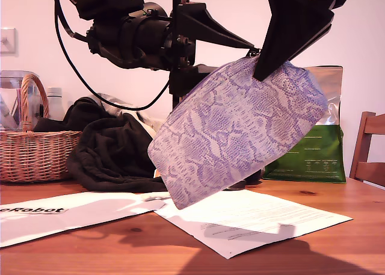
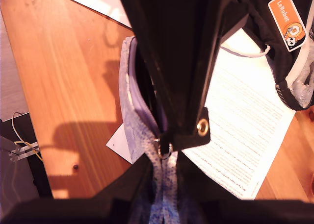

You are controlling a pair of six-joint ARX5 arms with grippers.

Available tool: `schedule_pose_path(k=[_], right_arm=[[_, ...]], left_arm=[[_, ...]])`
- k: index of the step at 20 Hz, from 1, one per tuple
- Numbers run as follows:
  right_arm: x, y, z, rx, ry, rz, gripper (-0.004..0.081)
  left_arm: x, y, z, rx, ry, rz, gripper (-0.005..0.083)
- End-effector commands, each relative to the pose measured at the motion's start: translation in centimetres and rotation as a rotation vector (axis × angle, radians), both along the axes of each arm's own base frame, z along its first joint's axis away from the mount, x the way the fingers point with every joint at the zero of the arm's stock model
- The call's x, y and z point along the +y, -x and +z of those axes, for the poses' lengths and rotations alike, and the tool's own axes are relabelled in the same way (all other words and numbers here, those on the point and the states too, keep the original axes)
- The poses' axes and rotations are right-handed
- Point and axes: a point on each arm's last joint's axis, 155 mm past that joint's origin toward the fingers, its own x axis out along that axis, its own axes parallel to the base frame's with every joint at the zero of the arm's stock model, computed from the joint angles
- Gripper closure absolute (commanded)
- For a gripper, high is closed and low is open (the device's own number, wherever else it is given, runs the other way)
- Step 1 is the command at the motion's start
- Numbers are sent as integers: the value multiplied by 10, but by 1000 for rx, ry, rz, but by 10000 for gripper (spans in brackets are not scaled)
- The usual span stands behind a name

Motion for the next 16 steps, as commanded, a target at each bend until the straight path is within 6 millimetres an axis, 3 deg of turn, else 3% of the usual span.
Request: schedule_pose_path(k=[1,3,8,10,16], right_arm=[[2,0,4,-17,-16,5,782],[2,0,4,-15,-15,5,782],[2,0,4,-16,-16,4,782],[2,0,4,-16,-15,4,782],[2,0,4,-16,-14,3,782]], left_arm=[[-2,-1,-8,3,-12,1,597],[-2,-4,-12,-10,-34,17,666],[-3,-8,-14,-36,-42,31,707],[-4,-10,-15,-46,-43,35,794],[4,-23,-15,-40,-49,74,794]])
